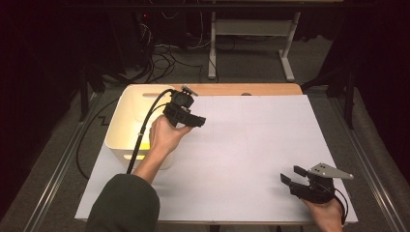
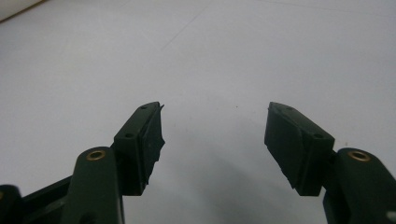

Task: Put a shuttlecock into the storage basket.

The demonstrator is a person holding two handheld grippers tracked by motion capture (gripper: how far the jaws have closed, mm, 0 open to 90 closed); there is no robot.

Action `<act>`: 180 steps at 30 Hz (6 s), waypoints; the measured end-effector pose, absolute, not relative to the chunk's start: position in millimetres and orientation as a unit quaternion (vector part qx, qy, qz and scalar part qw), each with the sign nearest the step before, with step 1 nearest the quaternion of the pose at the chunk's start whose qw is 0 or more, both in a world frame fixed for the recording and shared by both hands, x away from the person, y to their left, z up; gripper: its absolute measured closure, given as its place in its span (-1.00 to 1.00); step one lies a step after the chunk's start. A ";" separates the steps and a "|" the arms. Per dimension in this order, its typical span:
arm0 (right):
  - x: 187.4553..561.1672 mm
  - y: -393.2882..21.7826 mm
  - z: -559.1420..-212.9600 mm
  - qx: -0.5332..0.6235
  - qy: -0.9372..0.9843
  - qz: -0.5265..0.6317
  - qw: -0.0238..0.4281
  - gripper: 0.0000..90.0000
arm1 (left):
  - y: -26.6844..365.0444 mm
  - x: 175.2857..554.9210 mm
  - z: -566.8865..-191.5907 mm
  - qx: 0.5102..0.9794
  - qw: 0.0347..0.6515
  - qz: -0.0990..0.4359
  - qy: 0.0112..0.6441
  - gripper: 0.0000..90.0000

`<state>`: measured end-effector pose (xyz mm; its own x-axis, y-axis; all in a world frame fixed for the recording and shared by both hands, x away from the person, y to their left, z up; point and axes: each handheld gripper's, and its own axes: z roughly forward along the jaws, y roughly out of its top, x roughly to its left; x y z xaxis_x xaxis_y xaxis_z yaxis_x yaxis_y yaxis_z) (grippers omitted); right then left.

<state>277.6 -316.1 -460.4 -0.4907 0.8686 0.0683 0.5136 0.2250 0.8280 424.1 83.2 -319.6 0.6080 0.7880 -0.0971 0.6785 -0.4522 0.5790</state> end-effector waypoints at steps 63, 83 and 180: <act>277.5 -317.4 -460.4 0.458 0.753 0.425 0.208 -0.17 | 52.3 391.6 -365.3 0.871 0.278 0.074 0.398 -0.20; 277.4 -317.3 -460.3 0.457 0.754 0.424 0.207 -0.17 | 53.3 378.5 -375.2 0.879 0.262 0.084 0.390 -0.22; 276.8 -317.1 -460.1 0.458 0.753 0.424 0.208 -0.17 | 118.8 317.2 -415.5 0.860 0.314 0.058 0.397 -0.18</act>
<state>276.8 -317.1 -460.1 -0.4946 0.8659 0.0750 0.5127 0.2210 0.8296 317.2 118.8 -415.5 0.6773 0.7205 -0.1488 0.6473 -0.4874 0.5860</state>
